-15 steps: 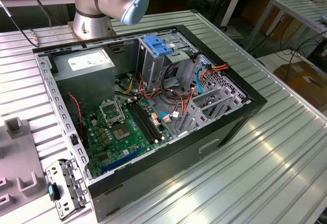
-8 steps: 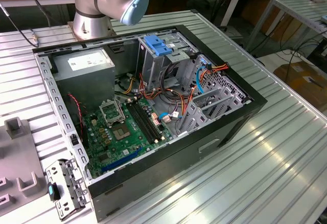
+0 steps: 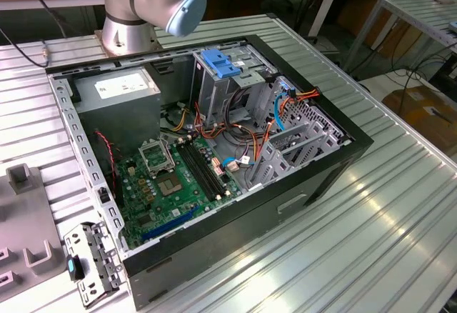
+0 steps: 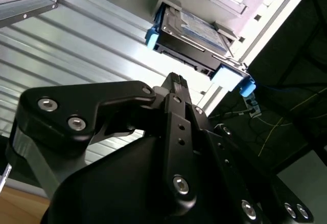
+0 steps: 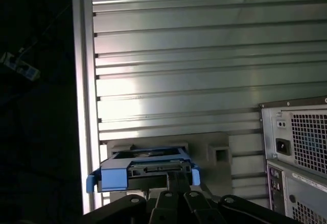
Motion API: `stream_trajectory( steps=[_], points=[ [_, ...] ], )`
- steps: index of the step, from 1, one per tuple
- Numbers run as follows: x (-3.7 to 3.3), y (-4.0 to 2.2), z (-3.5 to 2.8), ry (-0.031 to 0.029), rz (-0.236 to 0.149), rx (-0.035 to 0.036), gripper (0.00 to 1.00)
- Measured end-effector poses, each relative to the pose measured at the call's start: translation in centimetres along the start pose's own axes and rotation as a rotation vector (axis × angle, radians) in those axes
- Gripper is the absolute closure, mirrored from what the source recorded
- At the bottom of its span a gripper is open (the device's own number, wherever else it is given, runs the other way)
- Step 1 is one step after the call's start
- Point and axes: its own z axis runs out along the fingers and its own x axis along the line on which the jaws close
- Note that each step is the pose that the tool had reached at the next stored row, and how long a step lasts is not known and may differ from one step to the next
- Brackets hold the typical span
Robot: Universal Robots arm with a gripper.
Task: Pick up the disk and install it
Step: 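Reach for the disk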
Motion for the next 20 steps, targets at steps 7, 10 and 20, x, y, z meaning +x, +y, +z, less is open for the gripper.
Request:
stream_trajectory(
  steps=[7, 10, 20],
  points=[
    [1.67, -0.13, 0.19, 0.0014, -0.001, 0.0324, 0.89],
    [2.33, -0.19, 0.25, 0.0038, -0.001, 0.0337, 0.89],
    [4.53, -0.38, 0.45, 0.0149, -0.001, 0.0346, 0.89]
  ],
)
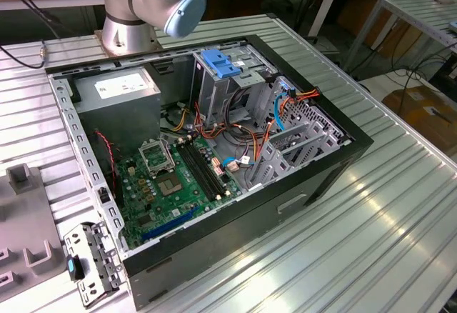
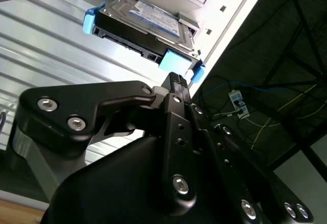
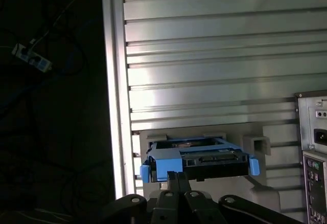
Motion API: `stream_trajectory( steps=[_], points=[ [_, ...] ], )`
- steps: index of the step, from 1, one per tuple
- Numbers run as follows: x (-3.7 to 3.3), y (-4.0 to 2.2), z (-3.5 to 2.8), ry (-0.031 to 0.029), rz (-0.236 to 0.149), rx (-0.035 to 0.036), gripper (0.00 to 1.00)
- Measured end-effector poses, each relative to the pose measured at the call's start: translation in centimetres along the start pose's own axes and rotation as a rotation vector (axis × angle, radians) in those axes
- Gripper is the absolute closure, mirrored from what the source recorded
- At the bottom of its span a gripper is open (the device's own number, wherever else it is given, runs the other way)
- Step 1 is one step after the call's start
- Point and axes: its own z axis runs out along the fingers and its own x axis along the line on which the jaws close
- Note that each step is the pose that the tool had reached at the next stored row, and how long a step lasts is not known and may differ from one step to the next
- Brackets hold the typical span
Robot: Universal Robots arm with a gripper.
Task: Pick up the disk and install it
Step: 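Reach for the disk, then pick up the disk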
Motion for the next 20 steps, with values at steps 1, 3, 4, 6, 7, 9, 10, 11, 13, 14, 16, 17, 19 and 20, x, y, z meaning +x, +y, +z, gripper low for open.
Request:
stream_trajectory(
  steps=[1, 3, 4, 6, 7, 9, 10, 11, 13, 14, 16, 17, 19, 20],
  points=[
    [0.01, 0.0, 0.0, -0.0001, 0.0, 0.0, 0.89],
    [0.01, 0.0, 0.0, 0.0, 0.0, 0.0, 0.89],
    [0.02, 0.0, 0.0, -0.0001, 0.0, 0.0, 0.89],
    [0.02, -0.01, 0.0, 0.0, 0.0, 0.0, 0.89],
    [0.02, 0.0, 0.0, -0.0001, 0.0, 0.0, 0.89],
    [0.02, 0.0, 0.0, -0.0001, 0.0, 0.0, 0.89],
    [0.03, 0.0, 0.0, 0.0, 0.0, 0.0, 0.89],
    [0.03, -0.01, 0.0, -0.0001, 0.0, 0.0, 0.89],
    [0.03, 0.0, 0.0, 0.0, -0.002, 0.0, 0.89],
    [0.03, 0.0, 0.0, 0.0001, -0.017, -0.0002, 0.89],
    [0.03, 0.0, 0.01, 0.001, -0.096, -0.0008, 0.89],
    [0.03, 0.0, 0.02, 0.0014, -0.139, -0.0012, 0.89],
    [0.03, 0.0, 0.03, 0.0018, -0.183, -0.0016, 0.89],
    [0.03, 0.0, 0.04, 0.002, -0.203, -0.0018, 0.89]
  ],
)
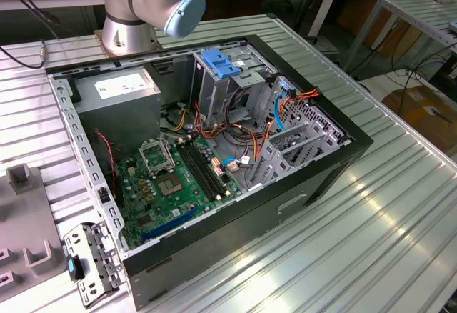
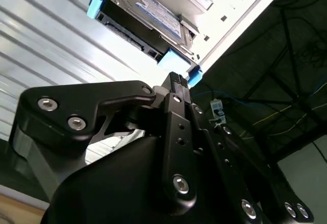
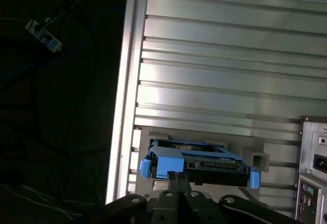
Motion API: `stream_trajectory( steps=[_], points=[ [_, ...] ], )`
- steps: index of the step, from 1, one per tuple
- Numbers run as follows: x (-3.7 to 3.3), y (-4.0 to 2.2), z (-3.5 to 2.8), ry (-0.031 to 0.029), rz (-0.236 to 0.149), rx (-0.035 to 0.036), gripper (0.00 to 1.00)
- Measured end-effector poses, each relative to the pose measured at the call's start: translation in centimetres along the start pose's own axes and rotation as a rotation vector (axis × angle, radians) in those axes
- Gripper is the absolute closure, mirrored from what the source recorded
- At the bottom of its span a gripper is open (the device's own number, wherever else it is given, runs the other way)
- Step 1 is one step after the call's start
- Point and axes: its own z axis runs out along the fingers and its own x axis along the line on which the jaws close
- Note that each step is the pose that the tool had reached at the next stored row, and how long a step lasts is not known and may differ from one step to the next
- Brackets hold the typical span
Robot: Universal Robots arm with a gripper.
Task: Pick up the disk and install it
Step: 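Pick up the disk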
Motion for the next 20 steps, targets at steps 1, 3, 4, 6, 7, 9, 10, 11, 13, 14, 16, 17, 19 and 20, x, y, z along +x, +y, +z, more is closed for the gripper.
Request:
stream_trajectory(
  steps=[1, 3, 4, 6, 7, 9, 10, 11, 13, 14, 16, 17, 19, 20],
  points=[
    [0.0, 0.0, 0.0, 0.0001, -0.018, -0.0001, 0.89],
    [0.0, 0.0, 0.01, 0.0007, -0.074, -0.0007, 0.89],
    [0.0, 0.0, 0.01, 0.0009, -0.09, -0.0008, 0.89],
    [0.0, 0.0, 0.01, 0.0012, -0.129, -0.0012, 0.89],
    [0.0, 0.0, 0.02, 0.0014, -0.147, -0.0014, 0.89],
    [0.0, 0.0, 0.02, 0.0017, -0.184, -0.0017, 0.89],
    [0.0, 0.0, 0.02, 0.002, -0.202, -0.0018, 0.89],
    [0.0, 0.0, 0.03, 0.0021, -0.219, -0.002, 0.89],
    [0.0, 0.0, 0.03, 0.0025, -0.256, -0.0023, 0.89],
    [0.0, 0.0, 0.04, 0.0027, -0.274, -0.0025, 0.89],
    [0.0, 0.0, 0.04, 0.003, -0.311, -0.0028, 0.89],
    [0.0, 0.0, 0.05, 0.0032, -0.33, -0.003, 0.89],
    [0.0, 0.0, 0.06, 0.0037, -0.38, -0.0035, 0.89],
    [0.0, 0.0, 0.06, 0.0039, -0.397, -0.0036, 0.89]
  ],
)
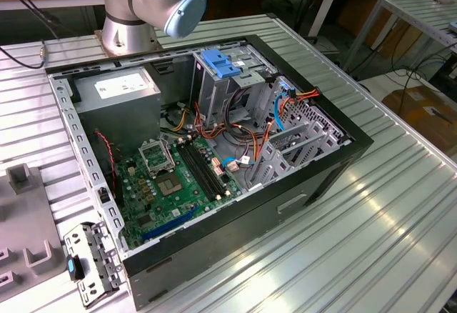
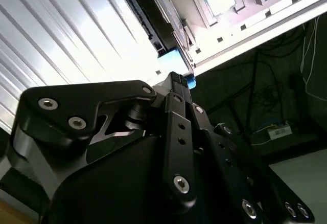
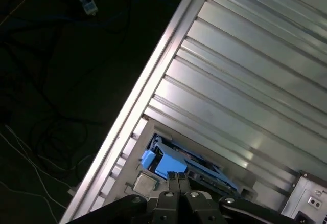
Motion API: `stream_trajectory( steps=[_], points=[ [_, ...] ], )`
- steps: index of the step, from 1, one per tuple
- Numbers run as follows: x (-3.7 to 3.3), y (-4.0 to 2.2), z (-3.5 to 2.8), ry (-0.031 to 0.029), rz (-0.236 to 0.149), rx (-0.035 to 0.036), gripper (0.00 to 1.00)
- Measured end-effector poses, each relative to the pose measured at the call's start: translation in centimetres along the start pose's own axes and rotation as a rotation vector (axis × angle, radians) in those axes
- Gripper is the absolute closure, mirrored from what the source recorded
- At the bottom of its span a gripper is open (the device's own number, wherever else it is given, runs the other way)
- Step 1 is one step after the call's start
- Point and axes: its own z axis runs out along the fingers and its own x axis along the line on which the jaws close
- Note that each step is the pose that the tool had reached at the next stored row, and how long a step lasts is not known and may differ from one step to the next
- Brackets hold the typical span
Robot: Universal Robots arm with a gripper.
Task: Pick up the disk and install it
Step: 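Pick up the disk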
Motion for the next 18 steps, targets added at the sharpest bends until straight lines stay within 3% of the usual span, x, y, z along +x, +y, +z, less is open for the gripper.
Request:
stream_trajectory(
  steps=[1, 2, 11, 18],
  points=[
    [0.0, 0.0, 0.0, 0.0005, -0.043, -0.0004, 0.89],
    [0.0, 0.0, 0.01, 0.0005, -0.051, -0.0004, 0.89],
    [0.0, 0.0, 0.01, 0.0006, -0.06, -0.0005, 0.89],
    [0.0, 0.0, 0.01, 0.0017, -0.176, -0.0016, 0.89]
  ],
)
